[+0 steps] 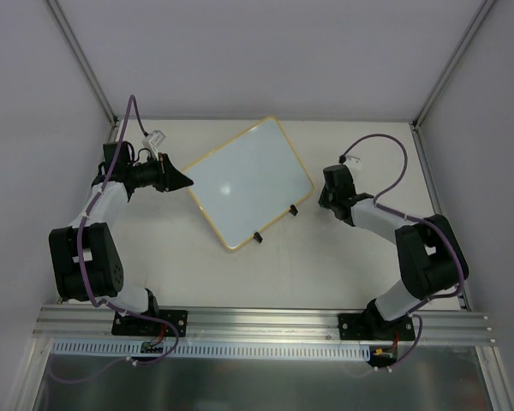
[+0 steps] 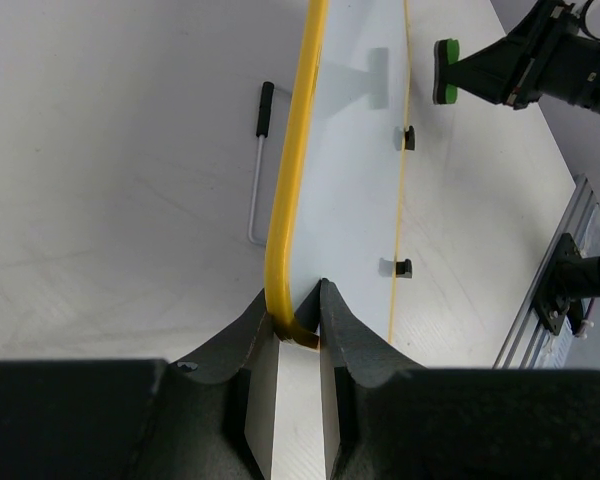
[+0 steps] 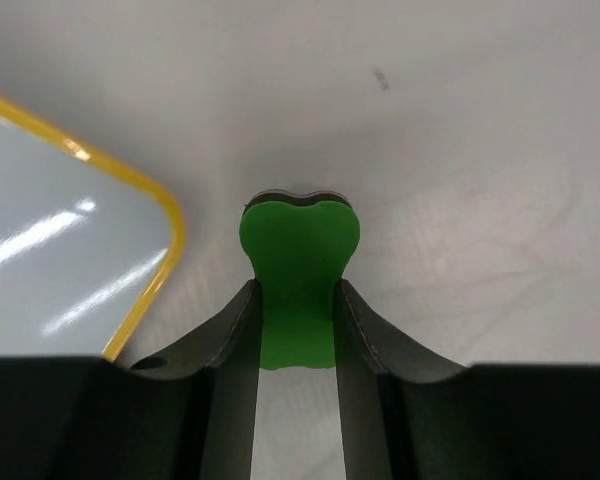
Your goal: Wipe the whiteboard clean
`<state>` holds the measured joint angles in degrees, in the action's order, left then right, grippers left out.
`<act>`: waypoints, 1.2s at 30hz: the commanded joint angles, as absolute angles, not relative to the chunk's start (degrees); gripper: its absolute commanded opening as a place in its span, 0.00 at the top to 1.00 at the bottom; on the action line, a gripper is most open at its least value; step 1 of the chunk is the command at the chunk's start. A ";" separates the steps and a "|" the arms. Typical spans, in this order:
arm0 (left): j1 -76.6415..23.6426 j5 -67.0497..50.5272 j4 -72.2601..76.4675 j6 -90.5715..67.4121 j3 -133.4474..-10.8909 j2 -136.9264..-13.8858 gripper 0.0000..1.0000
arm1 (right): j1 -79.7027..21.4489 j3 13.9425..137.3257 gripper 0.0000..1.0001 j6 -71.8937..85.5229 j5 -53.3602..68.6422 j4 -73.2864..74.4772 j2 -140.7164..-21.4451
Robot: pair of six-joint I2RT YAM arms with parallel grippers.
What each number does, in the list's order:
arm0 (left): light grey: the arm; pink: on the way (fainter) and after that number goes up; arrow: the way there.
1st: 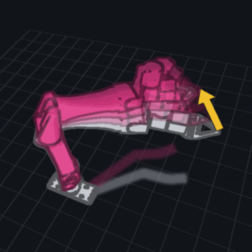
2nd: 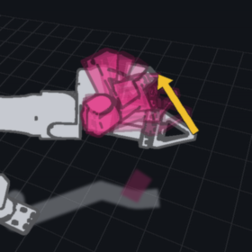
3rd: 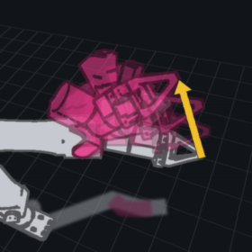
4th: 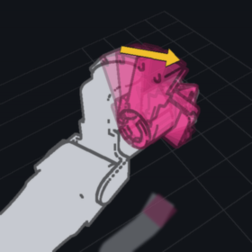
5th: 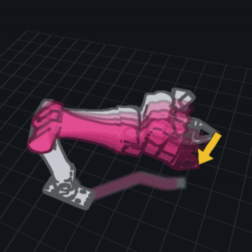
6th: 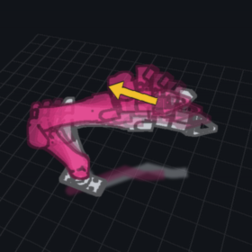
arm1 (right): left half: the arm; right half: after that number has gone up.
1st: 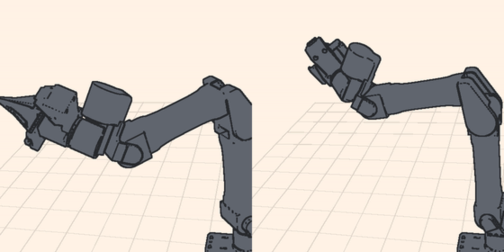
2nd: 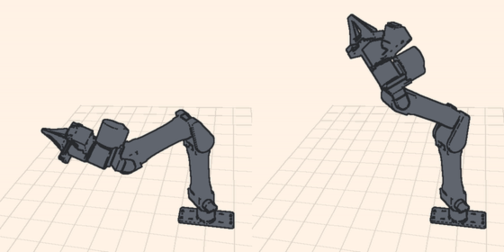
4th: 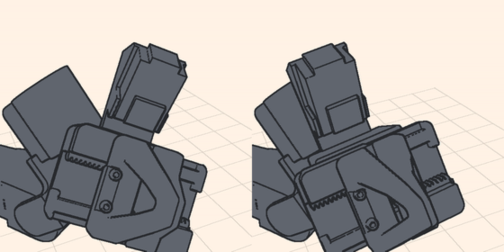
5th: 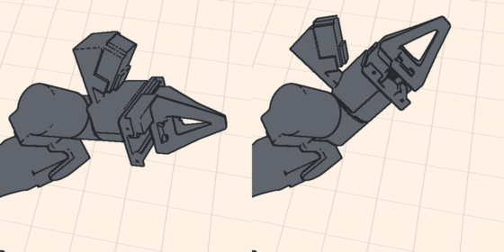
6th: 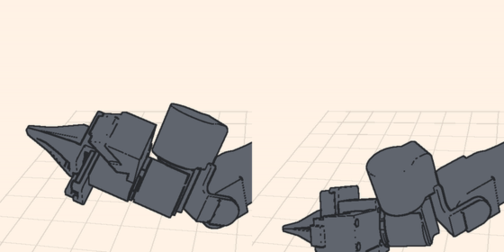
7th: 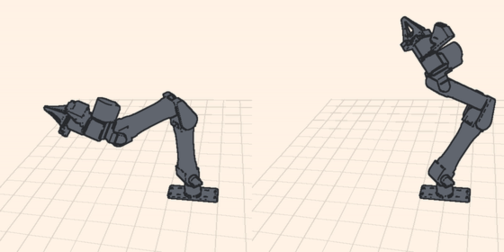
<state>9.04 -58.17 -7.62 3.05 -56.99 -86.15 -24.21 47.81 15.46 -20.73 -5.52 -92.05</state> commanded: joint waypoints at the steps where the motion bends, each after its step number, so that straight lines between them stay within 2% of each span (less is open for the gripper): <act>1: 7.38 -51.59 -8.26 11.16 -57.04 -88.15 1.00 | -20.32 50.18 1.00 13.36 -27.94 -0.27 -87.72; 4: 7.38 -51.07 -8.26 11.08 -57.13 -88.16 1.00 | -16.81 52.11 1.00 13.18 -30.76 3.69 -88.50; 10: 7.38 -50.19 -8.35 9.93 -58.18 -88.33 1.00 | -10.29 57.99 0.95 15.81 -27.86 7.91 -94.39; 14: 7.38 -49.75 -8.52 8.79 -58.97 -88.24 1.00 | -8.62 61.34 0.86 16.78 -26.19 9.31 -98.16; 16: 7.38 -49.57 -8.53 8.70 -59.24 -88.24 1.00 | -8.26 62.40 0.85 17.57 -25.84 10.81 -100.18; 22: 7.38 -48.96 -8.88 7.56 -60.12 -88.51 0.89 | -7.39 62.40 0.77 20.65 -24.96 12.30 -102.13; 25: 7.38 -48.78 -9.05 6.95 -60.73 -88.59 0.88 | -7.12 62.05 0.69 21.01 -24.52 12.74 -102.22; 28: 7.38 -48.69 -9.23 6.68 -61.00 -88.59 0.87 | -6.86 61.61 0.55 21.35 -24.87 13.01 -101.69; 29: 7.38 -48.60 -9.32 6.59 -61.08 -88.59 0.86 | -6.68 61.52 0.45 21.36 -24.70 13.27 -101.60; 31: 7.38 -48.25 -9.40 6.24 -61.35 -88.68 0.82 | -6.33 61.26 0.35 21.71 -24.44 13.97 -100.99; 32: 7.38 -47.99 -9.40 6.07 -61.52 -88.68 0.80 | -6.33 61.09 0.25 21.71 -24.61 14.24 -100.64; 36: 7.38 -47.37 -9.49 5.01 -62.31 -88.94 0.73 | -6.33 59.94 0.06 20.31 -25.13 14.68 -97.48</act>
<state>8.16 -53.65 -10.59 2.02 -60.69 -87.57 -6.66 60.49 20.38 -23.97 13.15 -101.71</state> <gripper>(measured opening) 0.260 0.913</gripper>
